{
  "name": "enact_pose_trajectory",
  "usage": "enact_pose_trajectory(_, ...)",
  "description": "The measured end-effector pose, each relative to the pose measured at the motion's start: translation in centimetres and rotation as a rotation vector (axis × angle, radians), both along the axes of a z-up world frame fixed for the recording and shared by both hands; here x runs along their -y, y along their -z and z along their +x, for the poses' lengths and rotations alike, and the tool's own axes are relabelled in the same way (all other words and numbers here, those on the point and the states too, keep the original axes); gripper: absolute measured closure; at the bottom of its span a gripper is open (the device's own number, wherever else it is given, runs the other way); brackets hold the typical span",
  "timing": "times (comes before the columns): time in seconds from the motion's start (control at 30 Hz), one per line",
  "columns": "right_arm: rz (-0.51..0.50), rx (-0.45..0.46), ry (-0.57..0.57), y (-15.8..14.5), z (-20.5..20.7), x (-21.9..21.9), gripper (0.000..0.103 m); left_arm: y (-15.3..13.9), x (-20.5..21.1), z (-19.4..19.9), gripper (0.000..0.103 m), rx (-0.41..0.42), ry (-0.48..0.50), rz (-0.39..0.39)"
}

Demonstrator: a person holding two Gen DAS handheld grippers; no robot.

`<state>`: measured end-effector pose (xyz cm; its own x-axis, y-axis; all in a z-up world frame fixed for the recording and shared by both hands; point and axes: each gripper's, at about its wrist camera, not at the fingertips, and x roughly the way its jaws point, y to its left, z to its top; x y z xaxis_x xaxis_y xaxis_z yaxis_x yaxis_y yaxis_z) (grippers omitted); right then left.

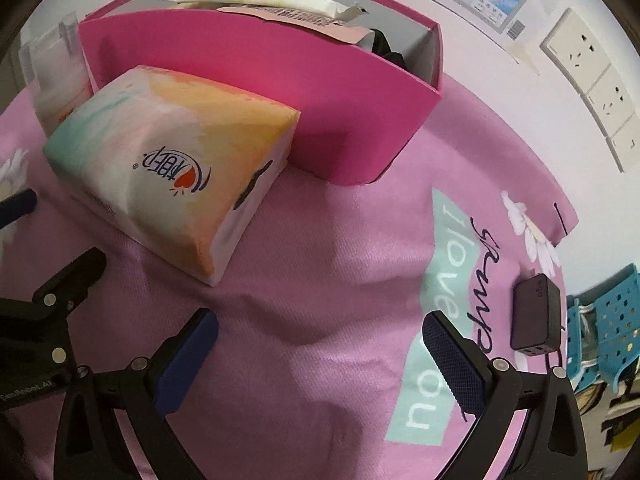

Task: Organize soft objects

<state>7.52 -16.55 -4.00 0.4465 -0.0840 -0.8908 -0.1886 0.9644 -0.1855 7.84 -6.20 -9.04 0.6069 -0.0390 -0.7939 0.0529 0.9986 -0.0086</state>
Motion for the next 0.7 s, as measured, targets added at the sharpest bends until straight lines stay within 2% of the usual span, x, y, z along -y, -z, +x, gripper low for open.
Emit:
enact_pose_trajectory(0.07, 0.094, -0.031, 0.035, 0.5, 0.1, 0.9, 0.0, 0.0, 0.0, 0.0, 0.0, 0.0, 0.0, 0.0)
enact_pose_trajectory(0.17, 0.233, 0.026, 0.057, 1.1, -0.8, 2.7, 0.0, 0.1, -0.1, 0.0, 0.0, 0.0, 0.0, 0.0)
enact_pose_trajectory(0.23, 0.226, 0.085, 0.037, 1.1, -1.9, 2.4, 0.0, 0.1, -0.2, 0.0, 0.0, 0.0, 0.0, 0.0)
enact_pose_trajectory(0.37, 0.241, 0.111, 0.007, 0.9, -2.8, 2.1, 0.0, 0.1, -0.2, 0.1, 0.0, 0.0, 0.0, 0.0)
enact_pose_trajectory(0.43, 0.257, 0.169, 0.021, 0.9, -3.6, 2.1, 0.0, 0.1, -0.2, 0.1, 0.0, 0.0, 0.0, -0.001)
enact_pose_trajectory(0.47, 0.259, 0.178, 0.02, 1.4, -3.2, 3.3, 0.0, 0.1, -0.2, 0.1, 0.0, 0.0, 0.0, 0.0)
enact_pose_trajectory(0.7, 0.257, 0.178, 0.016, 1.5, -3.0, 3.3, 0.0, 0.1, -0.3, 0.0, 0.0, 0.001, 0.001, -0.001)
